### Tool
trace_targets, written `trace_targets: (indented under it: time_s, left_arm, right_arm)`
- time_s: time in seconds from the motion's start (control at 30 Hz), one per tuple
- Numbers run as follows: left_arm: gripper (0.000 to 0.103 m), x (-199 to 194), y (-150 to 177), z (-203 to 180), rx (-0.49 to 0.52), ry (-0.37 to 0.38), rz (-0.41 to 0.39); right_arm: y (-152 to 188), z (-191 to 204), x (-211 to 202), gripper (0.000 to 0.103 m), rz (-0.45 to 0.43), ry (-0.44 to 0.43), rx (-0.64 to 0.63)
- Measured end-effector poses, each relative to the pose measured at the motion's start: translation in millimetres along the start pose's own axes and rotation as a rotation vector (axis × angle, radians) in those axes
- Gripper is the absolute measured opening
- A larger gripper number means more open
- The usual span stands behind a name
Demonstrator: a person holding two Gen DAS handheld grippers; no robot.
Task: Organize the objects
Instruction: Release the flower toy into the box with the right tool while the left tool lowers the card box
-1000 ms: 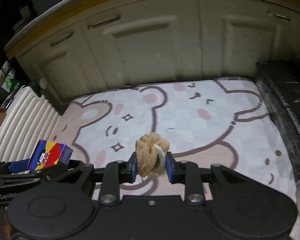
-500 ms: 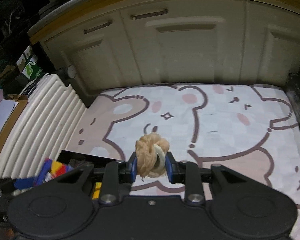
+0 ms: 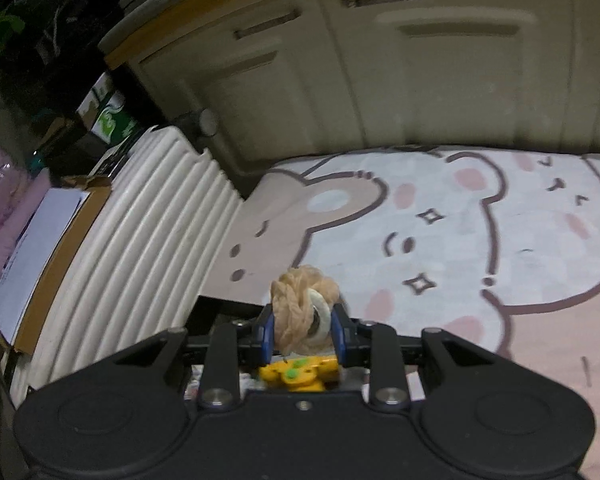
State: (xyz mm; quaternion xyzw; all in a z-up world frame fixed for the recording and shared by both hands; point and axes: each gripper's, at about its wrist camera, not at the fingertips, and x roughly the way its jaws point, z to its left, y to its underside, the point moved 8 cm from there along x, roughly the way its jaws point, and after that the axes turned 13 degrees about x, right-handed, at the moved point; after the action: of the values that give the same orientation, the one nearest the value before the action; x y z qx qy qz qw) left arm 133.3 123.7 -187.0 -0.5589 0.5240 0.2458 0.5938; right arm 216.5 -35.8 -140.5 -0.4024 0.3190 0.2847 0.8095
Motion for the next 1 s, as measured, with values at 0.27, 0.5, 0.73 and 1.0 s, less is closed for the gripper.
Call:
trace_targets:
  time_s: [0.27, 0.5, 0.73, 1.0]
  left_arm:
    - [0.091, 15, 9, 1, 0.01, 0.056, 0.036]
    - [0.091, 20, 14, 14, -0.089, 0.122, 0.018]
    - [0.091, 25, 19, 21, -0.116, 0.145, 0.018]
    - [0.092, 28, 19, 20, -0.116, 0.143, 0.026]
  right_arm:
    - [15, 31, 29, 0.029, 0.077, -0.048, -0.011]
    - [29, 59, 58, 0.03, 0.149, -0.083, -0.04]
    - [26, 66, 74, 0.045, 0.165, -0.141, -0.024]
    - [15, 56, 67, 0.065, 0.134, -0.123, -0.021]
